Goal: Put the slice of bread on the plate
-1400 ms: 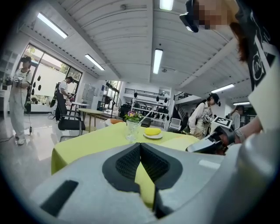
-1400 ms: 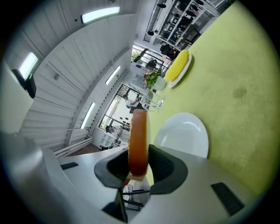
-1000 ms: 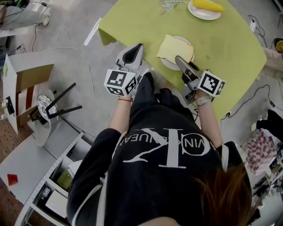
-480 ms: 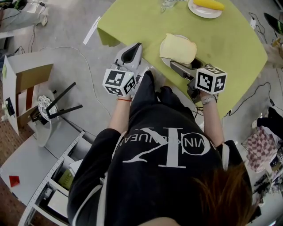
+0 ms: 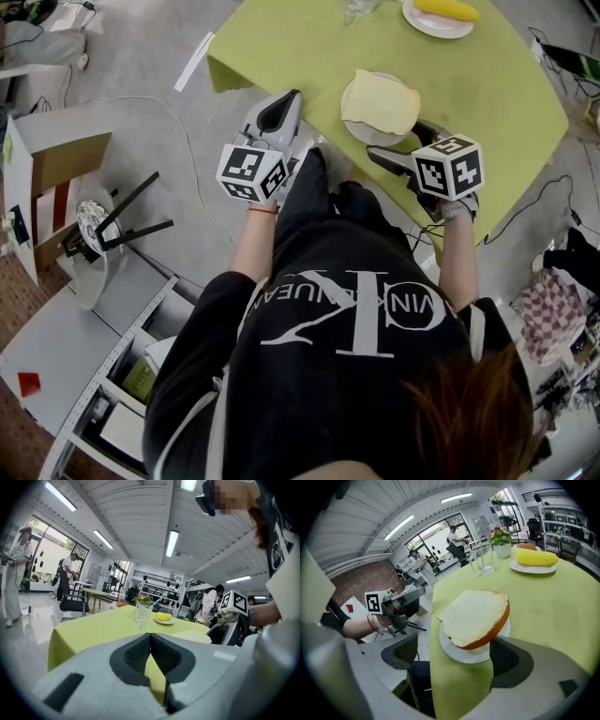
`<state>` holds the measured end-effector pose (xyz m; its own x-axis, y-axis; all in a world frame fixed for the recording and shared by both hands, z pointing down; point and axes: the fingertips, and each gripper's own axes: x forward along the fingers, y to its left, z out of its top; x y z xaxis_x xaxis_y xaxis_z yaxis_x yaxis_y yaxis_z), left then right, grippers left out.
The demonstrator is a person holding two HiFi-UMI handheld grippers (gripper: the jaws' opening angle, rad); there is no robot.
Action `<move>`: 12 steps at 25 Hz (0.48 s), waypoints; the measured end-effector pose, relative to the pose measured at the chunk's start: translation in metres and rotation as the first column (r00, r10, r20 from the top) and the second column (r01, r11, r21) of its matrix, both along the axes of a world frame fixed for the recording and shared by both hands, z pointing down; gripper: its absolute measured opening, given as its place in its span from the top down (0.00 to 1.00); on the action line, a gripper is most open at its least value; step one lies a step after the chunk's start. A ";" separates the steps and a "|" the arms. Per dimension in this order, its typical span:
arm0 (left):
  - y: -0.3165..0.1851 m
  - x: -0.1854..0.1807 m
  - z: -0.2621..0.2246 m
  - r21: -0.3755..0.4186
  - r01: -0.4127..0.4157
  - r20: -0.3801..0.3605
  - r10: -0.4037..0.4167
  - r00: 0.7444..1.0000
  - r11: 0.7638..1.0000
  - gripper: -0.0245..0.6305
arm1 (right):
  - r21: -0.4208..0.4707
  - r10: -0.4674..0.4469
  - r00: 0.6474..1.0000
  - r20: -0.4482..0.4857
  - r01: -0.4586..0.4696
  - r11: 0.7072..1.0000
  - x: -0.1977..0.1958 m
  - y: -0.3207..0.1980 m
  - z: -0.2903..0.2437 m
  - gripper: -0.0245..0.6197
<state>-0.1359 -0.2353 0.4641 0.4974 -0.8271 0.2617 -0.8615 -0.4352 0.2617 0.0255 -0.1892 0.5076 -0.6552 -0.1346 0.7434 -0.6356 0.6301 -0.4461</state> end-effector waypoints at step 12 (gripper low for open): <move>-0.008 0.010 -0.002 0.003 -0.040 -0.015 0.040 0.999 0.999 0.95 | 0.002 0.038 0.999 -0.033 -0.038 0.999 0.018 0.001 0.002 0.22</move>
